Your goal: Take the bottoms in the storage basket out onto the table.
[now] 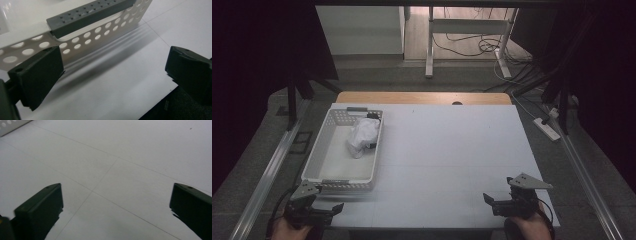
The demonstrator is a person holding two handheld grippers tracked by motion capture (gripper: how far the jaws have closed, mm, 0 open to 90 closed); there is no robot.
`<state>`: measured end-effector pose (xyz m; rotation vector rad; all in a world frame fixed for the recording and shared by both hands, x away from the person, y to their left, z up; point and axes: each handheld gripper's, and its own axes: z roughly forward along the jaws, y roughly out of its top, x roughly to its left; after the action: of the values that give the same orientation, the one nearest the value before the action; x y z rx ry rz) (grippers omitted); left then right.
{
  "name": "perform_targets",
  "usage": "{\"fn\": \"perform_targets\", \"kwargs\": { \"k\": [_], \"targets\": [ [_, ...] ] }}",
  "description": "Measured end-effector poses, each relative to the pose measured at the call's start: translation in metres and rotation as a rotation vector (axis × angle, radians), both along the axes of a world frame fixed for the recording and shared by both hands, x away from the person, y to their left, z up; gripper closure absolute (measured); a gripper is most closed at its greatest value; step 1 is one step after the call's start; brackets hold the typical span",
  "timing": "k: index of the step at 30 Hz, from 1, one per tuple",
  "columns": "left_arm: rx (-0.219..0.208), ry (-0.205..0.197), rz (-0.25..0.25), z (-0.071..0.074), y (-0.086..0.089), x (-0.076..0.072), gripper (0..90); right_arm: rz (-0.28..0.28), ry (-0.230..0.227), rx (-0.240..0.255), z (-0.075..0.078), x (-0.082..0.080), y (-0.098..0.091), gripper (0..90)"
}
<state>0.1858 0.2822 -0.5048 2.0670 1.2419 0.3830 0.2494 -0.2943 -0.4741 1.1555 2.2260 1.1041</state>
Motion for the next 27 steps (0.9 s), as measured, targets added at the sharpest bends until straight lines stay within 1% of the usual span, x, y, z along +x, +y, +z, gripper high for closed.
{"fn": "perform_targets", "kwargs": {
  "k": [1, 2, 3, 6, 8, 10, 12, 22, 27],
  "targets": [
    [0.0, 0.0, 0.0, 0.0, 0.0, 0.0, 0.8, 0.0, 0.0, 0.0, 0.0, 0.0, 0.0, 0.0],
    [-0.013, 0.004, 0.003, -0.0001, 0.0016, 0.0, 0.8, -0.003, -0.005, -0.022, -0.0002, 0.0001, 0.0002, 0.0],
    [-0.013, 0.004, 0.003, -0.0001, 0.0016, 0.0, 0.8, -0.003, -0.005, -0.022, -0.0002, 0.0001, 0.0002, 0.0],
    [-0.031, -0.001, 0.006, 0.0002, 0.0036, -0.0006, 0.8, -0.006, -0.001, -0.023, -0.0004, 0.0012, -0.001, 0.0],
    [-0.038, 0.004, 0.004, 0.0002, 0.0044, -0.0005, 0.7, -0.004, 0.002, -0.024, -0.0008, 0.0016, -0.0008, 0.0],
    [-0.039, 0.004, 0.002, 0.0001, 0.0044, -0.0005, 0.7, -0.002, 0.004, -0.024, -0.001, 0.0016, -0.0004, 0.0],
    [-0.039, 0.003, 0.001, 0.0002, 0.0044, -0.0006, 0.4, 0.005, 0.009, -0.035, -0.0013, 0.0019, 0.0007, 0.0],
    [-0.047, 0.002, -0.008, 0.0006, 0.0052, -0.0007, 0.0, 0.016, 0.024, -0.021, -0.0017, 0.0029, -0.0002, 0.0],
    [-0.061, -0.002, -0.014, 0.0015, 0.0052, -0.0014, 0.0, 0.028, 0.029, -0.023, -0.0018, 0.0029, 0.0004, 0.0]
  ]
}}
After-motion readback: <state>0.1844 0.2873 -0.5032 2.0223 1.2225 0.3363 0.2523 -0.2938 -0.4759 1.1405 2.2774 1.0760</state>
